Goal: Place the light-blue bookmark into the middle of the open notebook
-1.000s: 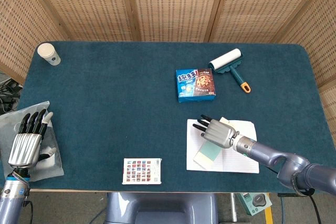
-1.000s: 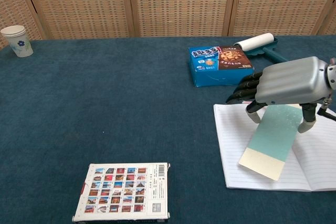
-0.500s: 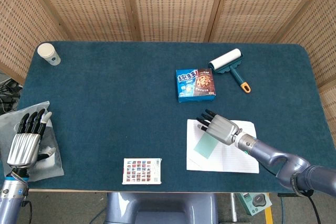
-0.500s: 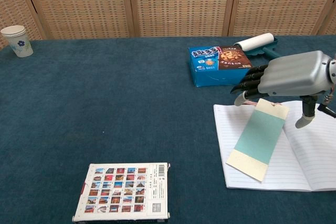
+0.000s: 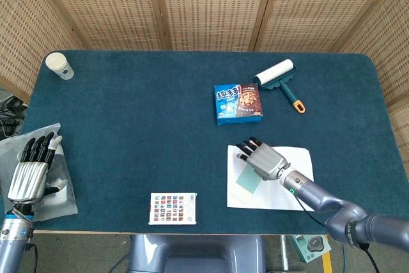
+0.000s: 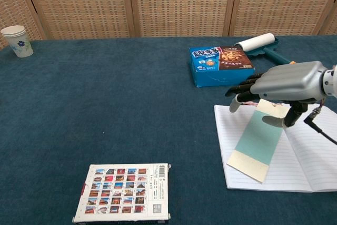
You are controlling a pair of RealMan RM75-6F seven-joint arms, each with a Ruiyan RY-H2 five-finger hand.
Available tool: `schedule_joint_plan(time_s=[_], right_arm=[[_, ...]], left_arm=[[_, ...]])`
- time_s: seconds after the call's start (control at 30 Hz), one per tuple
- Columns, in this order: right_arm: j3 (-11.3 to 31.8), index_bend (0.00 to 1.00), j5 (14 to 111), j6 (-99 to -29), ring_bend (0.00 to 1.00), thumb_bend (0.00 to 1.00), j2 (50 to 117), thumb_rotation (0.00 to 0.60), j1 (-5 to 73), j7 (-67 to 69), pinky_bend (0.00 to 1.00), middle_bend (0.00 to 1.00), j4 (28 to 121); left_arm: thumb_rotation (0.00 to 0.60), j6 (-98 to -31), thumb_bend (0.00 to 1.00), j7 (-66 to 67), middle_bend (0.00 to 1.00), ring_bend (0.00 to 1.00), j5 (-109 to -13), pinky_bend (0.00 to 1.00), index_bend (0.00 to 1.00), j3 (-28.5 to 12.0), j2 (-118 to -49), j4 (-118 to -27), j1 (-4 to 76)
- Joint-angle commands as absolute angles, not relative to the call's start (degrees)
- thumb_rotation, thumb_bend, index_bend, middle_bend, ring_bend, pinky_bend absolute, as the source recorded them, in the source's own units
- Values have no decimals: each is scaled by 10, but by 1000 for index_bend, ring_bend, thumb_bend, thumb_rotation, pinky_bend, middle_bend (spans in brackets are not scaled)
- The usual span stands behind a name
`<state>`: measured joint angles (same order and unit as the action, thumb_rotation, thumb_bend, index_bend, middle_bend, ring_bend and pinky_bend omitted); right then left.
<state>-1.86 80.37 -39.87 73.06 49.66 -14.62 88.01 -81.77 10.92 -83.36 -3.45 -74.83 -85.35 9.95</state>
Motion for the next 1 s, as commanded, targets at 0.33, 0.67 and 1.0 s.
schedule_joint_plan(time_s=[0.33, 0.67, 1.0], right_arm=[[-34, 322, 804, -415, 0, 750, 709, 600, 476, -194, 18, 19, 931], [-41, 334, 817, -430, 0, 745, 702, 600, 462, -206, 16, 19, 956], [-42, 340, 811, -424, 0, 735, 717, 600, 457, -228, 11, 11, 964]], left_arm=[[600, -815, 44, 107, 0, 0, -835, 0, 0, -33, -750, -850, 101], [600, -821, 44, 110, 0, 0, -841, 0, 0, -32, -749, -854, 100], [600, -824, 45, 105, 0, 0, -840, 0, 0, -33, -748, -853, 98]])
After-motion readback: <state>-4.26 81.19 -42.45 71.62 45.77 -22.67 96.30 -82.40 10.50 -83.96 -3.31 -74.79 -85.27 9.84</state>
